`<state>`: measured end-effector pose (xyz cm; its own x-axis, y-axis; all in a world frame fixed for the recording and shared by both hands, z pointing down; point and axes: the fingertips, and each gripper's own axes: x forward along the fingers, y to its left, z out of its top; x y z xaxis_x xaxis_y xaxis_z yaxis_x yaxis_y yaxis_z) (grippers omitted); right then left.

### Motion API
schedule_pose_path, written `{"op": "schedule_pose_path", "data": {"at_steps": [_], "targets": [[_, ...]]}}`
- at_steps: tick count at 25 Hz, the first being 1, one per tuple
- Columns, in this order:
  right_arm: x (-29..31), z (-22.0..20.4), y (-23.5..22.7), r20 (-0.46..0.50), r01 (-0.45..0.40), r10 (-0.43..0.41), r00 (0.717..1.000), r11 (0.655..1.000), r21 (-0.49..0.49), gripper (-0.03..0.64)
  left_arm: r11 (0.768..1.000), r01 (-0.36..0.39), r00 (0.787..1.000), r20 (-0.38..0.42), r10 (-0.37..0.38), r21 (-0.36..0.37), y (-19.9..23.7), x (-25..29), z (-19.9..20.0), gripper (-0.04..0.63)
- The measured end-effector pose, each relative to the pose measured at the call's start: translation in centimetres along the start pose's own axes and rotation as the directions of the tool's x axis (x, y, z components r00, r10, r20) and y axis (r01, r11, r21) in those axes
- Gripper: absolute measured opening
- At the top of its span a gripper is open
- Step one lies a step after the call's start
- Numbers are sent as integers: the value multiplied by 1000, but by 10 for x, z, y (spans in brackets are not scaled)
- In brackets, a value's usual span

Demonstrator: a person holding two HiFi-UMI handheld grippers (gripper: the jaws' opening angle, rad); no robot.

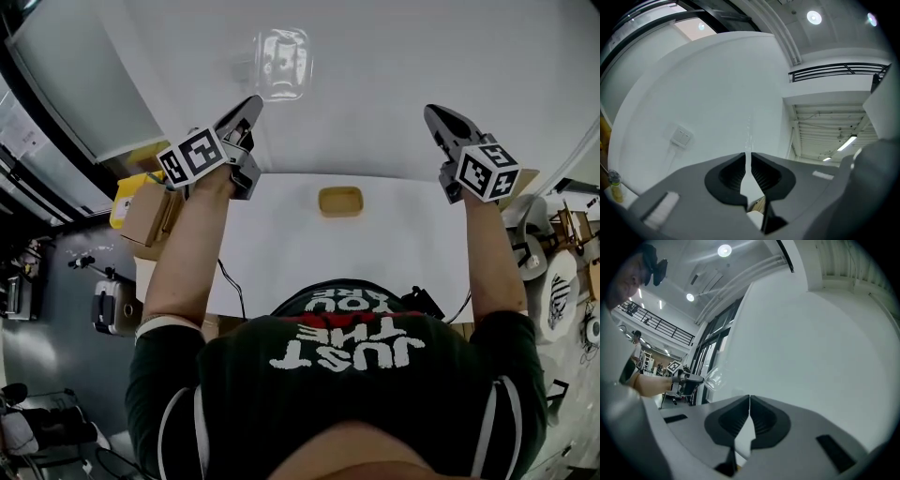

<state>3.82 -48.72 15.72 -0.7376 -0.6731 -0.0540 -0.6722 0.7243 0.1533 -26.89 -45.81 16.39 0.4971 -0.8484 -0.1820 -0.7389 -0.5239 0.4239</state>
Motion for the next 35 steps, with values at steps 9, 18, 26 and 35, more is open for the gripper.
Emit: {"op": "schedule_pose_path", "data": {"at_steps": [9,18,26,35], "targets": [[4,4,1,0,-11,11,1000,1000,-11,8,1000,8,1000,9,-8,16,-11,0,8,44],[8,3,4,6,-13,13,1000,1000,-24,7,1000,6,1000,1,-6,22,-10,1,5,43],[6,1,5,-17,-7,7,1000,999,-45,6,1000,10,1000,-2,-10,21,-11,0,3,43],[9,-1,8,-23,-13,12,1000,999,-42,6,1000,9,1000,-8,-9,13,-11,0,2,43]]}}
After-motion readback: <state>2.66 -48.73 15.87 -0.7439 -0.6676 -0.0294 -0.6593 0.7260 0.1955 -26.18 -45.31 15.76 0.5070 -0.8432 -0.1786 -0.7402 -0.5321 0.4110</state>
